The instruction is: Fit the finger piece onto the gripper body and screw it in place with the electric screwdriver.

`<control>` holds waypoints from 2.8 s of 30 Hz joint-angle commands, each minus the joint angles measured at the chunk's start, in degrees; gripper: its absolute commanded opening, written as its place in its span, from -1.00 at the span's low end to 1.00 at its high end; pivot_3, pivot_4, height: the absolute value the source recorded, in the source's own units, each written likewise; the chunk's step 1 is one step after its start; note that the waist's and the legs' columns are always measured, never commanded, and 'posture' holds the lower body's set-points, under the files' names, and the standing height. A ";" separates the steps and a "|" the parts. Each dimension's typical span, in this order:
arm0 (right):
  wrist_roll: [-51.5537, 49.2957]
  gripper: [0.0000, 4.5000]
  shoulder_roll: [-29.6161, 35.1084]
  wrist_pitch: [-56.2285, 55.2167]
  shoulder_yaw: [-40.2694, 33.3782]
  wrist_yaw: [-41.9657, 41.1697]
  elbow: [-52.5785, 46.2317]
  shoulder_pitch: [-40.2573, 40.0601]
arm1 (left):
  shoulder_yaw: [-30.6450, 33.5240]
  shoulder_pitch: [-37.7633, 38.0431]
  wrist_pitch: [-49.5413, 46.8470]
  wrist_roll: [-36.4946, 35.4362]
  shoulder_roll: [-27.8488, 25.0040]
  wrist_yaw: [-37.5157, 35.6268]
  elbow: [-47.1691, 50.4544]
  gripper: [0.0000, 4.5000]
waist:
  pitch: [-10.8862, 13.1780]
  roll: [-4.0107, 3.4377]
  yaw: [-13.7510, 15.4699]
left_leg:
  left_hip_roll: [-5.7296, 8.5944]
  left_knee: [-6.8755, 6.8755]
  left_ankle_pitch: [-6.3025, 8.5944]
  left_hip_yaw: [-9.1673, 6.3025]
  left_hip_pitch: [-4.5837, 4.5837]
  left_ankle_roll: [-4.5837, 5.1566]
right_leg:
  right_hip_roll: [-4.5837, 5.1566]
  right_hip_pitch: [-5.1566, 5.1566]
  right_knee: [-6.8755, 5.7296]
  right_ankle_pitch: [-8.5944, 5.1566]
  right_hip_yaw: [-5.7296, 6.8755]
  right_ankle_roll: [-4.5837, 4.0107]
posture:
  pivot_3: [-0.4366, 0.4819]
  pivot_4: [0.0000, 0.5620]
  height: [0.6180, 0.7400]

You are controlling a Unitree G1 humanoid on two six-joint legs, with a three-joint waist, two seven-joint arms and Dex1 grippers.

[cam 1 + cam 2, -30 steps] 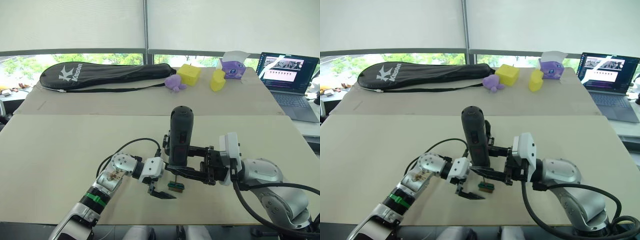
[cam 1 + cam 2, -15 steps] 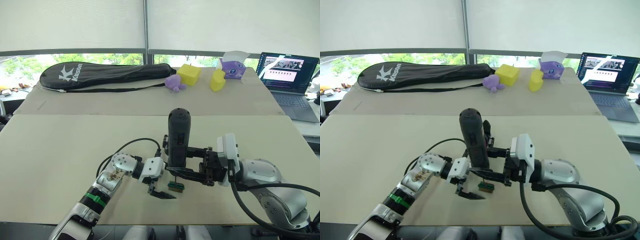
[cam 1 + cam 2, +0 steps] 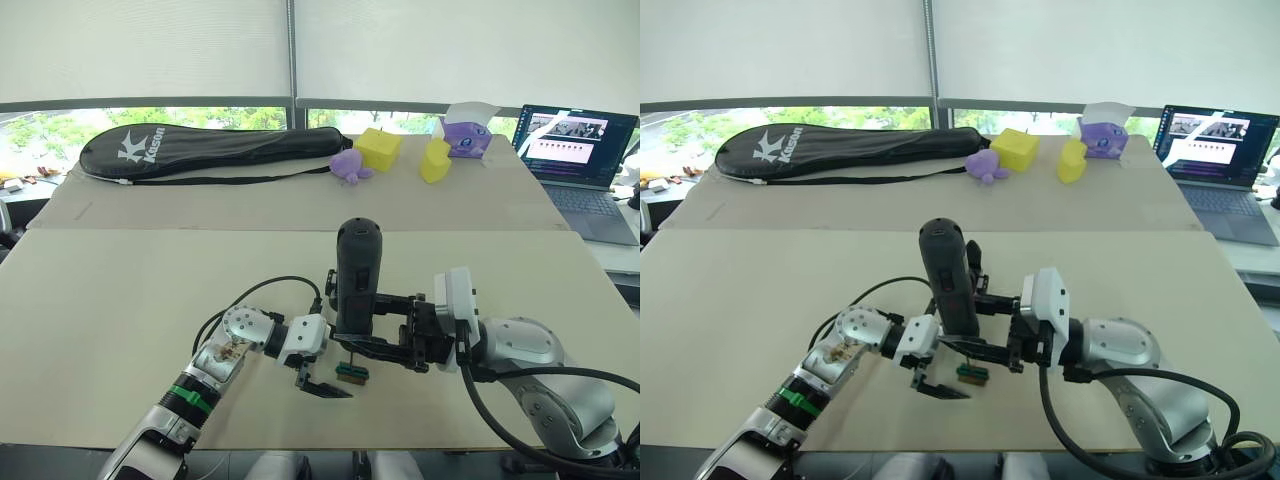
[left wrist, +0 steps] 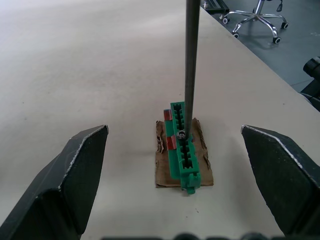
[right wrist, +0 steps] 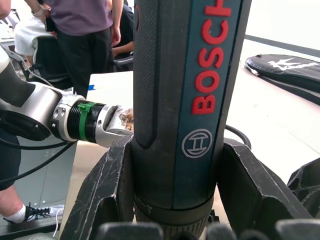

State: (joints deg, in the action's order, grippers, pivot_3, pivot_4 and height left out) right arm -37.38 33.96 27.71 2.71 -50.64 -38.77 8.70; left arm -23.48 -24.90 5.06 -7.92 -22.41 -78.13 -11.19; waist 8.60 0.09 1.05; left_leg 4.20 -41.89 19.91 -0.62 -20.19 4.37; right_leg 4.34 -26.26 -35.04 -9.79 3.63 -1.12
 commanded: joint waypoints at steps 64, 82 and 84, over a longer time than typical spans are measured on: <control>-15.41 -0.13 6.71 5.30 -8.74 3.93 -3.01 9.99 | 17.15 5.43 -17.50 -10.97 -13.56 8.95 12.92 1.00 | 0.01 0.00 0.28 | 0.00 0.01 0.00 -0.03 -0.01 0.00 | 0.01 -0.01 0.02 0.00 0.03 0.00 | -0.05 -0.47 1.00; -13.34 -0.13 6.80 5.38 -7.48 4.98 -1.65 11.56 | 10.02 -3.89 -10.84 0.95 6.90 27.19 -7.81 1.00 | 0.02 0.03 0.42 | 0.05 -0.03 -0.01 0.01 0.00 -0.02 | 0.03 0.00 -0.05 0.01 0.00 0.01 | -0.05 -0.47 1.00; -12.99 -0.13 6.84 5.26 -7.38 5.04 -1.89 11.12 | 9.64 -4.11 -9.03 1.16 7.44 26.30 -9.23 1.00 | 0.02 0.03 0.45 | 0.05 -0.03 -0.01 0.01 0.00 -0.02 | 0.04 0.00 -0.04 0.01 0.00 0.01 | -0.05 -0.47 1.00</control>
State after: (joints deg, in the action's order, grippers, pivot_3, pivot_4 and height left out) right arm -50.10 40.50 33.98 -3.08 -45.96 -38.62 19.43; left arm -13.58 -28.69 -5.76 -7.00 -15.38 -51.31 -19.58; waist 8.62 0.12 1.49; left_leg 4.25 -41.92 19.90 -0.61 -20.19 4.35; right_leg 4.38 -26.26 -35.07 -9.78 3.63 -1.10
